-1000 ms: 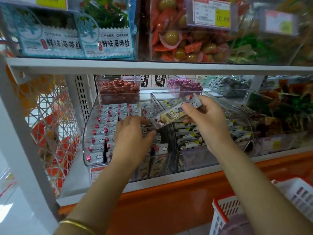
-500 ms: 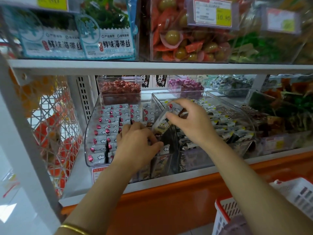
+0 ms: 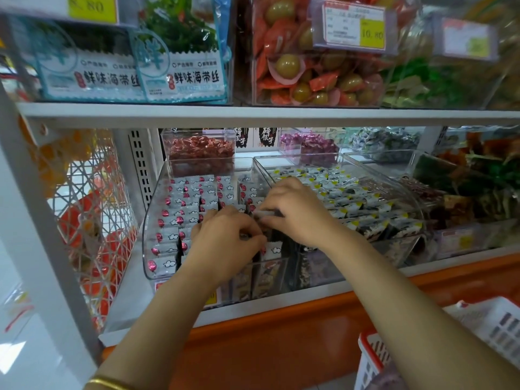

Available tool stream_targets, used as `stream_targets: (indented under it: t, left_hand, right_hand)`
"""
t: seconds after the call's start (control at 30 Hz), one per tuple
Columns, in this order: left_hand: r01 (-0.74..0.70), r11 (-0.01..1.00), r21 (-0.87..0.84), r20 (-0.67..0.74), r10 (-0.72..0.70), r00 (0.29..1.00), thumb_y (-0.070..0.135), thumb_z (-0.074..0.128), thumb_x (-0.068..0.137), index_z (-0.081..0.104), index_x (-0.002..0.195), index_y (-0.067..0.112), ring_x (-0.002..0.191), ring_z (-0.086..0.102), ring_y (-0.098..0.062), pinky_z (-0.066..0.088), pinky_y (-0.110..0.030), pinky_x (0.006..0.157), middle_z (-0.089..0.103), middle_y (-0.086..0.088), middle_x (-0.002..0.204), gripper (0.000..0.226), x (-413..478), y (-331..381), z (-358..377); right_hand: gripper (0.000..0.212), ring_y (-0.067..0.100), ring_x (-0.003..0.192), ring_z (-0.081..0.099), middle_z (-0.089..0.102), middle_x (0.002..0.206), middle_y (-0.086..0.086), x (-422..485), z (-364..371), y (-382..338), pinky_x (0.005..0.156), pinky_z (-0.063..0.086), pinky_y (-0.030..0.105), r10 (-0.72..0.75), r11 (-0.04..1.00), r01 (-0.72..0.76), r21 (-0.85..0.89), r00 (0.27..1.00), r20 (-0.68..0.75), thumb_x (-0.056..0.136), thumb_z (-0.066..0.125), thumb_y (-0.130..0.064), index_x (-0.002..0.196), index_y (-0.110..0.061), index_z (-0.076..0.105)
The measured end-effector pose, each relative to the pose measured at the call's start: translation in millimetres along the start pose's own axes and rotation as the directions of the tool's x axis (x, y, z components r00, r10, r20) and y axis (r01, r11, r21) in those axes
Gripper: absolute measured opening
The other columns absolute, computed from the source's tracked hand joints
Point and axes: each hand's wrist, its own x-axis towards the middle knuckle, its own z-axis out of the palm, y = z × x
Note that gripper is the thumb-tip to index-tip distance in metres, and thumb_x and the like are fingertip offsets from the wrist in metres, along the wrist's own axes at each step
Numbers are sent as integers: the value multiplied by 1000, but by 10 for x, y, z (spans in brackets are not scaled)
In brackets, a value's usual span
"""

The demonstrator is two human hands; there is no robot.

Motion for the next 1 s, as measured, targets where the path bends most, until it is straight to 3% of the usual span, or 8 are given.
stream_targets:
  t: [0.2,0.27,0.33,0.4,0.57,0.7,0.87,1.0]
  left_hand:
    - [37,995,-92,-55,-42,998,25,60,85,62,70,32,88,55,-21,45,-46,88,61,8,82,17,-2,-42,-80]
    - [64,992,-107,-97,-74,993,21,59,86,61,69,31,91,57,-22,45,-45,89,63,8,82,20,1,-76,-114]
    - [85,990,-114,-130,-100,986,19,58,88,59,69,32,94,57,-21,46,-44,90,64,9,86,23,7,-107,-158]
    - [101,986,-134,-151,-121,981,18,57,88,61,73,31,93,58,-18,47,-43,89,63,10,88,21,4,-126,-195]
    - [111,985,-133,-159,-131,979,17,54,90,67,85,21,85,57,-17,53,-40,78,60,9,86,14,-3,-135,-236]
    - [108,988,-114,-163,-126,979,17,53,91,68,88,20,89,58,-17,52,-38,79,65,4,94,15,-11,-123,-245]
    - [121,987,-108,-156,-137,978,19,53,92,67,90,22,101,55,-21,50,-41,85,65,4,100,15,-12,-124,-243]
    - [75,988,-132,-197,-101,975,13,52,91,67,86,22,84,56,-11,45,-24,70,59,12,84,18,-5,-147,-242]
  right_hand:
    - [28,27,142,12,28,150,10,58,39,-31,116,4,43,14,968,43,-245,974,227,89,51,-16,109,-27,69]
    - [28,25,135,29,40,144,9,97,-25,-45,113,16,40,8,982,30,-185,979,204,89,53,-17,110,-26,69]
    - [24,20,114,53,60,123,5,176,-111,-30,100,36,34,33,999,-32,-25,997,75,88,55,-13,105,-23,70]
    - [24,14,102,56,64,110,2,284,-154,-8,90,42,30,94,994,-92,64,995,-27,87,58,-9,101,-23,72]
    - [15,23,111,43,59,103,2,511,-13,-55,87,34,34,62,957,-17,-288,987,147,84,63,-22,96,-26,71]
    - [14,22,114,41,60,104,0,545,79,-60,98,33,41,50,922,7,-388,990,135,84,63,-16,96,-21,67]
    - [8,23,107,48,60,104,5,544,23,-64,89,39,37,73,965,-44,-258,992,103,85,60,-13,90,-17,65]
    - [8,26,96,55,62,98,9,452,-133,-45,79,48,39,116,993,-118,-14,988,-97,90,52,-9,92,-10,59]
